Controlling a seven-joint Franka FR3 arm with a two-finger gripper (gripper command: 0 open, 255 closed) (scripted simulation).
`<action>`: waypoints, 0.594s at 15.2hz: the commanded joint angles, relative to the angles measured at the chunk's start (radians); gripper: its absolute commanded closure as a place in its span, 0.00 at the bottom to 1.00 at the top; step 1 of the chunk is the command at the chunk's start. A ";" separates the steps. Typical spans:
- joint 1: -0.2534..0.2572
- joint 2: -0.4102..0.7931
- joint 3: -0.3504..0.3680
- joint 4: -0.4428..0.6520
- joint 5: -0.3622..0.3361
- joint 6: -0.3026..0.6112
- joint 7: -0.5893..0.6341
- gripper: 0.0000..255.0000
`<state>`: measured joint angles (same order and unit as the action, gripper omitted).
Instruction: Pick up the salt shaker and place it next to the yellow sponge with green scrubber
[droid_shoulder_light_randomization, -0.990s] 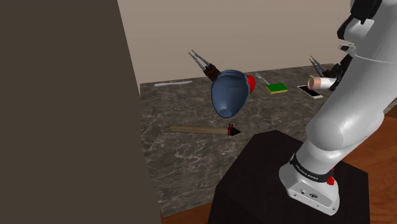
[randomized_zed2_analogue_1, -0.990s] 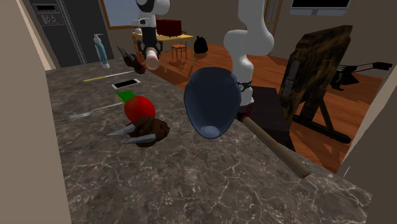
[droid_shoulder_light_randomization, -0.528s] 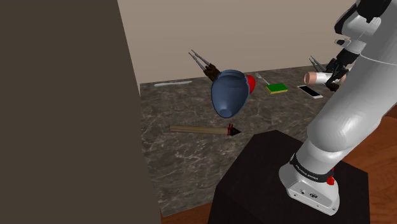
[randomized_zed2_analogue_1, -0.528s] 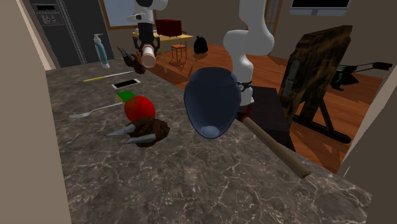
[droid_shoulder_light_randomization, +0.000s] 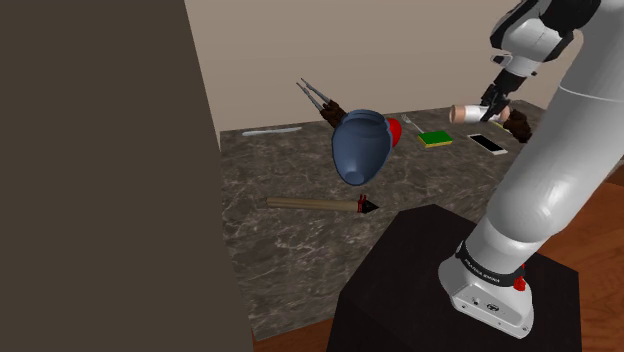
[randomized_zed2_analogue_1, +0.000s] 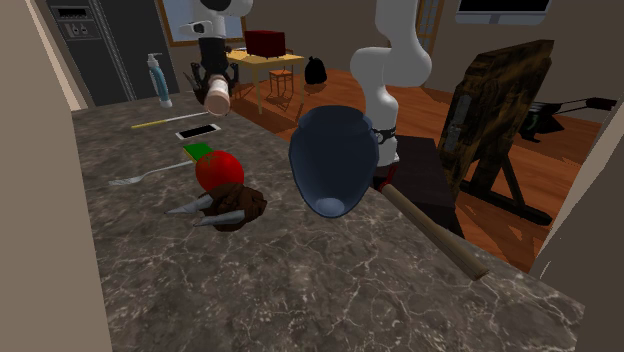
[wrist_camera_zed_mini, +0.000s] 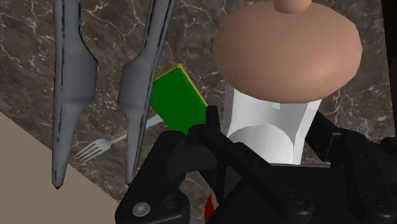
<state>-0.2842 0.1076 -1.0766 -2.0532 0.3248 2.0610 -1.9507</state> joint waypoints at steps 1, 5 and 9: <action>0.024 0.012 0.021 0.013 0.013 0.002 0.042 1.00; 0.043 0.073 0.075 0.067 0.067 -0.006 0.097 1.00; 0.048 0.144 0.135 0.140 0.121 -0.021 0.151 1.00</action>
<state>-0.2375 0.2371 -0.9535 -1.9333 0.4244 2.0431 -1.8140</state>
